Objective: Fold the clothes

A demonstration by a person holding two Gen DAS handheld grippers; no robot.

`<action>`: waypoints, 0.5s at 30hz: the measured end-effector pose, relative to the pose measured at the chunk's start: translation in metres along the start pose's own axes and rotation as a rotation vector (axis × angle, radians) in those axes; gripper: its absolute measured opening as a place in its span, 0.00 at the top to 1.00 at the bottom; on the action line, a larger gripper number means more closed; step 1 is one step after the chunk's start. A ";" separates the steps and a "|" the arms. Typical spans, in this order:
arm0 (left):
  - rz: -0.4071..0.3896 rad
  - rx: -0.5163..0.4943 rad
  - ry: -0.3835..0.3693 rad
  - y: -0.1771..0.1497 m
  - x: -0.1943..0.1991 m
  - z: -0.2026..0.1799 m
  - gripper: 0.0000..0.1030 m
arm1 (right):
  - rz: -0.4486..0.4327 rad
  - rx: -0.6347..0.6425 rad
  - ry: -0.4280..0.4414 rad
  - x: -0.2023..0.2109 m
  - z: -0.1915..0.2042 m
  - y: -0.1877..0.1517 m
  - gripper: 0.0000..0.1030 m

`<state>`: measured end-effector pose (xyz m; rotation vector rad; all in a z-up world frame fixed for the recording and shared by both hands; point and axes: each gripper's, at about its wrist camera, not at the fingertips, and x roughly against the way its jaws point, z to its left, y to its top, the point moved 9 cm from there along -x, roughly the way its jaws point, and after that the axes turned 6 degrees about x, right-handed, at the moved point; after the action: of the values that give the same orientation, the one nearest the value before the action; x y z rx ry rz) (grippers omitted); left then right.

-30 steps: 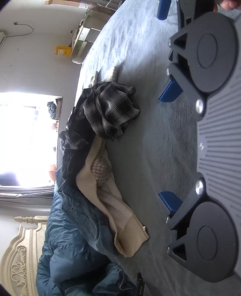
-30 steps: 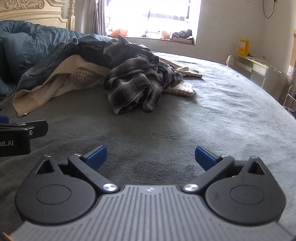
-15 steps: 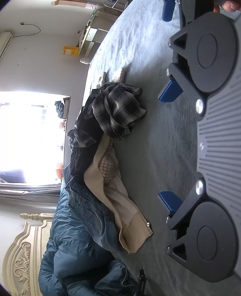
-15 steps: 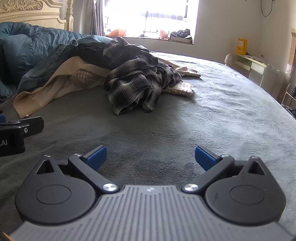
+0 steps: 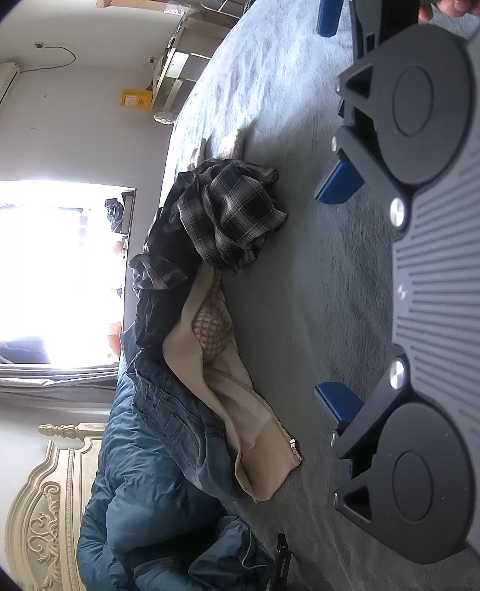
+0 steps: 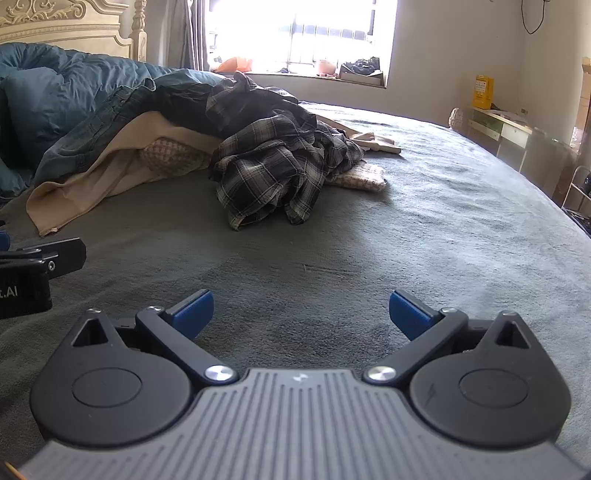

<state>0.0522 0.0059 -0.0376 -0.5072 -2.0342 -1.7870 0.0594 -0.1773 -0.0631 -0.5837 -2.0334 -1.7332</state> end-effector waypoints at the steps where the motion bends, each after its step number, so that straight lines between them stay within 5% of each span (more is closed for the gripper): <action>1: 0.001 -0.001 0.001 0.000 0.000 0.000 0.00 | 0.001 0.000 0.000 0.000 0.000 0.000 0.01; 15: 0.011 -0.018 0.032 0.008 -0.004 0.003 0.00 | 0.008 -0.001 0.006 -0.006 -0.002 0.006 0.01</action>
<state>0.0600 0.0101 -0.0331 -0.4911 -1.9920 -1.7965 0.0673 -0.1783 -0.0613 -0.5855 -2.0235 -1.7289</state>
